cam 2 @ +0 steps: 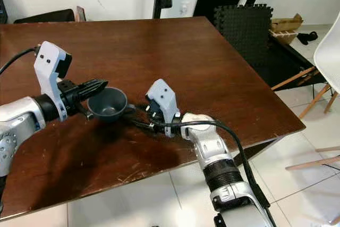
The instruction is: Setting the table
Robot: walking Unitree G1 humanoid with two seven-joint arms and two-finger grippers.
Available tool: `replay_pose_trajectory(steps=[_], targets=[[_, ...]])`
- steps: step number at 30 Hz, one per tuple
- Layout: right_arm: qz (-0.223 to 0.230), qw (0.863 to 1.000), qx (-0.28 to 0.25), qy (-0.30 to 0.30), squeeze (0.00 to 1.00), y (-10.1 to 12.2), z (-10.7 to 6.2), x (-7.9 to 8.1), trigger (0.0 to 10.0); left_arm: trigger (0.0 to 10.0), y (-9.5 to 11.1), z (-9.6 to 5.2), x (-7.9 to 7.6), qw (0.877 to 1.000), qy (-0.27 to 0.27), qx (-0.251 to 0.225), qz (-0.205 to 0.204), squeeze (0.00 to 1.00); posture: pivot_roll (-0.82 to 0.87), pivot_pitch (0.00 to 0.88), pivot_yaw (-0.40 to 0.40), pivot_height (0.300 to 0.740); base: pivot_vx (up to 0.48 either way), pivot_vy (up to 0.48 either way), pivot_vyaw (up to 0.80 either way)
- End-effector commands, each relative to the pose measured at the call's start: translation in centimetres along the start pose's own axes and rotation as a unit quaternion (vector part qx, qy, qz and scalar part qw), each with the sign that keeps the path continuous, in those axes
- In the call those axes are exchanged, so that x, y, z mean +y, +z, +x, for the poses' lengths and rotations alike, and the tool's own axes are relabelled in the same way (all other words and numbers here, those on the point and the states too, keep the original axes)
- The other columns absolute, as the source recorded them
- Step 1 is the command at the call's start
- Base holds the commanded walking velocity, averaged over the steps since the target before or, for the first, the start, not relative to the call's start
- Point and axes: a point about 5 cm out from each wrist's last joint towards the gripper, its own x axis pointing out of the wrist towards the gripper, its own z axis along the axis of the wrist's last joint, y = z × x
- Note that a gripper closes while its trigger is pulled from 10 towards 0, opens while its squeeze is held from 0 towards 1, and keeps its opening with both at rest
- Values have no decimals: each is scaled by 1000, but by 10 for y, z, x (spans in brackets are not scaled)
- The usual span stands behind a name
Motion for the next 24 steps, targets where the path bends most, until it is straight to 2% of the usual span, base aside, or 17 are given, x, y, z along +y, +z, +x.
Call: replay_pose_trajectory(steps=[1,8,15,24], targets=[[-2,1000,24,5,0,-14,-3,4,10000,10000,2,0,-3,1000,-8,0,1,0,61,244,-30,740,0,0,0],[-18,998,52,-29,0,-24,-1,-6,10000,10000,3,2,-3,1000,-5,-2,-2,0,66,248,-29,740,0,0,0],[-27,995,57,-81,0,-22,-4,-22,10000,10000,5,1,-2,1000,-2,-2,0,0,77,251,-23,740,0,0,0],[-34,997,40,-57,0,-17,6,-21,10000,10000,8,0,-1,1000,0,-3,3,0,96,247,-23,740,0,0,0]])
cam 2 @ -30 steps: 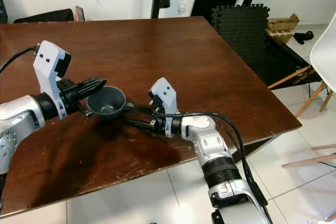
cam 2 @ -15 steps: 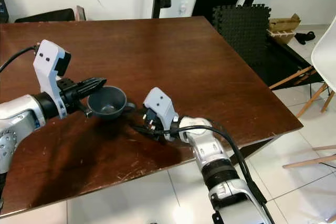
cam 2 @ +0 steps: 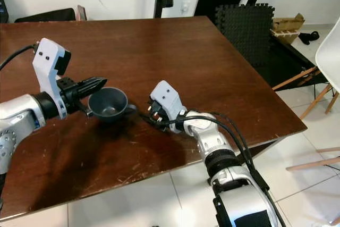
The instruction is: Setting the table
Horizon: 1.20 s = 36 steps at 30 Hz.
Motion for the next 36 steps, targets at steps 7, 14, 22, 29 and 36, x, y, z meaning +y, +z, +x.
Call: replay_pose_trajectory(steps=[7,14,22,29,36], targets=[[-3,1000,-4,18,0,1,7,6,10000,10000,5,-4,-1,1000,0,-1,6,0,123,238,-31,740,0,0,0],[-5,1000,-8,24,0,3,13,9,10000,10000,6,-8,1,1000,5,1,10,0,144,230,-37,740,0,0,0],[-8,1000,-5,29,0,1,15,11,10000,10000,7,-12,1,1000,13,3,12,0,157,224,-49,740,0,0,0],[-11,999,-4,33,0,0,16,13,10000,10000,7,-14,1,1000,17,4,12,0,158,223,-53,740,0,0,0],[-17,999,-9,37,0,5,22,16,10000,10000,8,-16,0,1000,21,4,11,0,168,223,-61,740,0,0,0]])
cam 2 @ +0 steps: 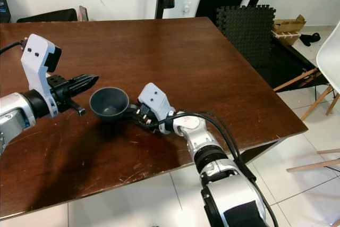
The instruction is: Setting the table
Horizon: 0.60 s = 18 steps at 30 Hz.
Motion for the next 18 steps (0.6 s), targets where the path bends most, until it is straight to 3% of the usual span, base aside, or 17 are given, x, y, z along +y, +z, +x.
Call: replay_pose_trajectory(steps=[1,8,9,10,11,12,18], targets=[[-2,1000,7,9,0,-3,3,4,10000,10000,0,-3,-3,1000,-5,1,1,0,168,224,-61,740,0,0,0],[-4,1000,3,11,0,0,6,6,10000,10000,1,-5,-3,1000,-2,2,1,0,173,225,-65,740,0,0,0],[-4,1000,4,13,0,0,7,6,4941,10000,1,-5,-3,1000,-1,2,1,0,174,227,-67,740,0,0,0],[-4,1000,4,13,0,0,7,6,4941,10000,1,-5,-3,1000,-1,2,1,0,174,227,-67,740,0,0,0],[-5,1000,5,13,0,0,7,7,3647,10000,1,-5,-3,1000,-1,2,1,0,174,227,-67,740,0,0,0],[-5,1000,5,14,0,-1,7,7,0,10000,1,-5,-3,1000,0,2,0,0,171,229,-67,740,0,0,0],[-1,1000,5,13,0,-1,5,6,0,10000,0,-4,-4,1000,-1,3,-2,0,166,230,-66,740,0,0,0]])
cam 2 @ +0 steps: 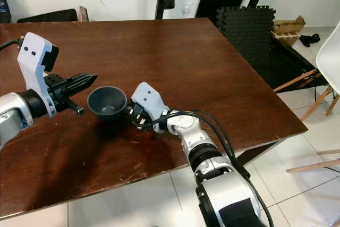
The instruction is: Setting the table
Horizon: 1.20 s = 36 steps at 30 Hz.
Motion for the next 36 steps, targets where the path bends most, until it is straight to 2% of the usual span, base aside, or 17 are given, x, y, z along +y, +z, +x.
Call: replay_pose_trajectory(steps=[1,8,13,14,15,16,17,19,22,24,28,30,31,32,36], targets=[[1,1000,7,8,0,-3,-1,1,0,10000,-2,-1,-4,1000,-7,5,0,0,165,230,-66,740,0,0,0],[11,1000,-2,5,0,-2,-3,-1,0,10000,-5,1,-5,1000,-10,6,-5,0,157,228,-61,740,0,0,0],[29,999,-20,-41,0,4,-11,-17,0,10000,-19,8,-12,999,12,8,-48,0,133,219,-55,740,0,0,0],[50,996,-25,-67,0,7,-16,-26,3725,10000,-22,12,-11,996,48,-3,-71,0,113,211,-51,740,0,0,0],[59,994,-29,-84,0,8,-19,-31,10000,10000,-23,15,-10,993,70,-10,-91,0,109,208,-50,740,0,0,0],[59,994,-29,-84,0,8,-19,-31,10000,10000,-23,15,-10,993,70,-10,-91,0,109,208,-50,740,0,0,0],[72,990,-35,-119,0,12,-24,-40,10000,10000,-25,18,-9,989,97,-16,-111,0,99,203,-47,740,0,0,0],[79,986,-36,-140,0,13,-26,-44,10000,10000,-27,19,-10,990,100,-13,-103,0,88,197,-46,740,0,0,0],[113,969,-53,-211,0,17,-34,-56,10000,10000,-33,23,-19,994,93,1,-58,0,67,182,-39,740,0,0,0],[143,951,-61,-267,0,16,-43,-64,10000,10000,-33,26,-28,996,76,1,-45,0,64,172,-34,740,0,0,0],[161,933,-50,-318,0,9,-55,-68,10000,10000,-38,30,-42,998,60,7,-31,0,57,157,-18,740,0,0,0],[149,928,-49,-337,0,9,-62,-69,10000,10000,-42,31,-50,999,42,11,2,0,56,154,-13,740,0,0,0],[151,924,-53,-347,0,9,-65,-69,10000,10000,-44,32,-53,999,39,13,6,0,51,150,-3,740,0,0,0],[151,924,-53,-347,0,9,-65,-69,10000,10000,-44,32,-53,999,39,13,6,0,51,150,-3,740,0,0,0],[151,910,-69,-379,0,14,-74,-66,10000,10000,-47,40,-53,999,51,14,11,0,43,141,19,740,0,0,0]])
